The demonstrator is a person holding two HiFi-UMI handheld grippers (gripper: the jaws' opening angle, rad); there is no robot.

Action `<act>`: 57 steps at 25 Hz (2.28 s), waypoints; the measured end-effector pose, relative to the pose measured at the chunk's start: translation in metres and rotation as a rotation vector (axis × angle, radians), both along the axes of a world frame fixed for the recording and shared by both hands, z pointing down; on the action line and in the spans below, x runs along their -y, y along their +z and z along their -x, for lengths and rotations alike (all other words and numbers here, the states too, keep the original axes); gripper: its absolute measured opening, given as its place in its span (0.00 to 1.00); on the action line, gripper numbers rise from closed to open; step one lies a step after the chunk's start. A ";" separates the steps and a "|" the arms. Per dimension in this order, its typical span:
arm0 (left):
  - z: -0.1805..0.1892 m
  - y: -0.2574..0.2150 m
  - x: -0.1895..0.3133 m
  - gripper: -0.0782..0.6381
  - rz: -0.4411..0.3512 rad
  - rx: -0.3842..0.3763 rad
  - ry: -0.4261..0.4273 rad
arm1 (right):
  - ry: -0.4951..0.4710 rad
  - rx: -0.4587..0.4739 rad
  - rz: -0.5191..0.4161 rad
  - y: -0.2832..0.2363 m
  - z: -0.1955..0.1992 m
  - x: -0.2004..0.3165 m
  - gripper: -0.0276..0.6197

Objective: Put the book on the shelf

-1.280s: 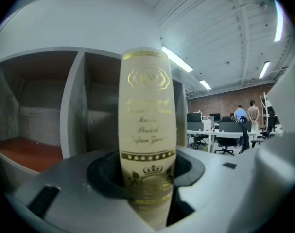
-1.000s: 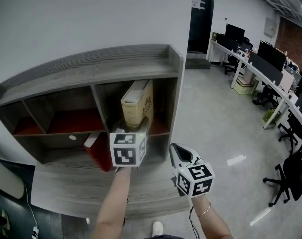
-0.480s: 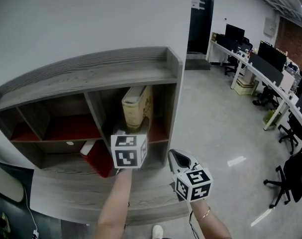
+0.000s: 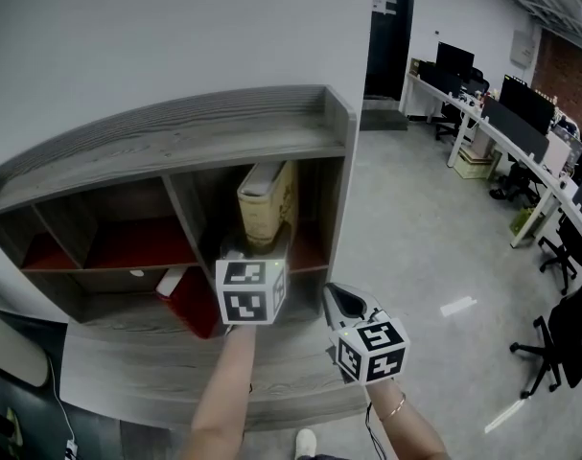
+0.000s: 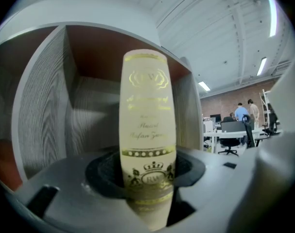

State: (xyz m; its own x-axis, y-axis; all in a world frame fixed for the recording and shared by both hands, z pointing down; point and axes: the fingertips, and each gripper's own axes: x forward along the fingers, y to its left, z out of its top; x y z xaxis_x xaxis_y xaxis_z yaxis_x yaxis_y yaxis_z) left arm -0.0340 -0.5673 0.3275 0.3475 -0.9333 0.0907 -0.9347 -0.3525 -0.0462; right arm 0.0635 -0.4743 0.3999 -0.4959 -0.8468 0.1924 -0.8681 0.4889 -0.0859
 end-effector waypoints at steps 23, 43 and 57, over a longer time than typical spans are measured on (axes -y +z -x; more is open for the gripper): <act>0.024 -0.034 -0.086 0.43 -0.086 -0.014 0.038 | -0.037 -0.001 -0.104 -0.046 0.037 -0.044 0.06; 0.056 -0.015 -0.174 0.13 -0.049 -0.026 0.043 | -0.031 0.037 -0.197 -0.077 0.054 -0.107 0.06; 0.074 -0.004 -0.239 0.13 -0.035 -0.027 0.034 | -0.053 0.050 -0.252 -0.085 0.071 -0.168 0.06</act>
State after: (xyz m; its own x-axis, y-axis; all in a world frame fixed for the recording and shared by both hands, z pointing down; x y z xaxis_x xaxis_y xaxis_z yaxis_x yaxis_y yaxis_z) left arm -0.1079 -0.3283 0.3233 0.3811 -0.9233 0.0481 -0.9232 -0.3828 -0.0339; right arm -0.0077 -0.3059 0.3154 -0.5446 -0.8374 -0.0471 -0.8383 0.5451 0.0018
